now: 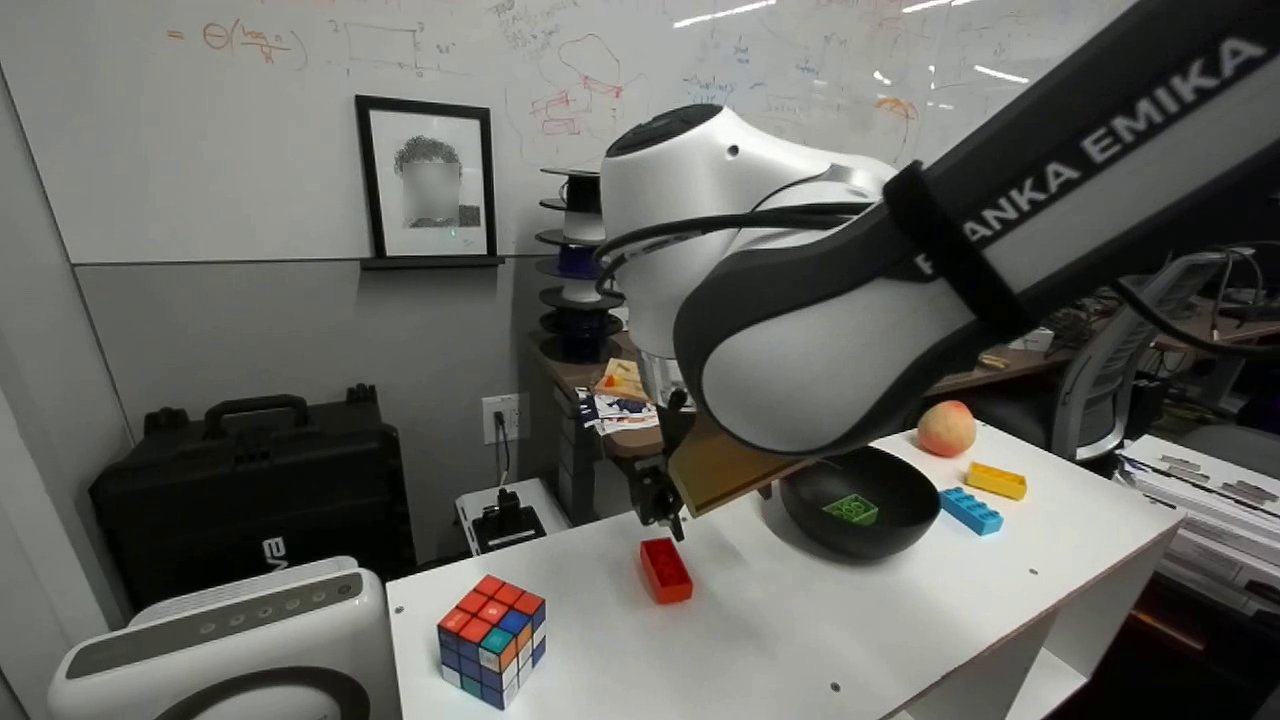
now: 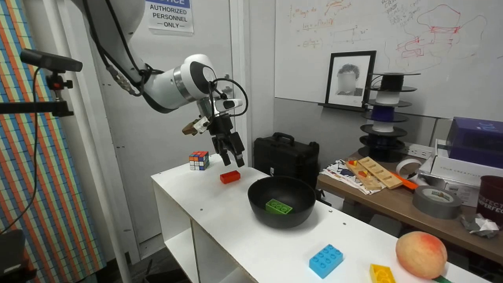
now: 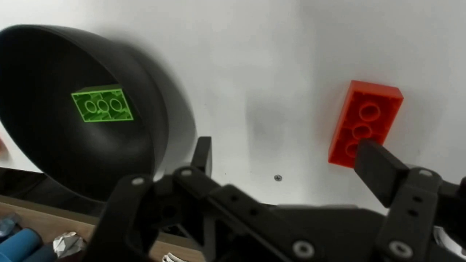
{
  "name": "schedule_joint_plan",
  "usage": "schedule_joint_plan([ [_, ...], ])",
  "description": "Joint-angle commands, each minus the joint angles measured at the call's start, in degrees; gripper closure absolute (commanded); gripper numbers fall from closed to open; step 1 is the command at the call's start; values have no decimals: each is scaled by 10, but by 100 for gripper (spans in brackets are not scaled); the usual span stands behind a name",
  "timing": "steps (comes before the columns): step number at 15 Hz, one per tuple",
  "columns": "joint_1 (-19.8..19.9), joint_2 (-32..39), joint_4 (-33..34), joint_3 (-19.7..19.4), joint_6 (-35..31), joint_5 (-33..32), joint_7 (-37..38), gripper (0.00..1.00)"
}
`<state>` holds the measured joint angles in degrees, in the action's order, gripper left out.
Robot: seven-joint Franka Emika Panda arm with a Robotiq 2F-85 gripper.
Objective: Pick up the green, yellow, blue and red objects and put them in the bowl
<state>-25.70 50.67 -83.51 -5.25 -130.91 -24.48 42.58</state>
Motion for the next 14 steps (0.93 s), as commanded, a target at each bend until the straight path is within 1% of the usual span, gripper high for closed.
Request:
schedule_joint_plan([
  [1,2,45,59,-4,-21,13,5,0],
  [5,9,78,87,3,-37,59,22,0],
  [10,3,111,128,5,-78,106,44,0],
  [12,3,117,135,7,-73,117,42,0],
  [14,3,115,126,6,-62,124,41,0],
])
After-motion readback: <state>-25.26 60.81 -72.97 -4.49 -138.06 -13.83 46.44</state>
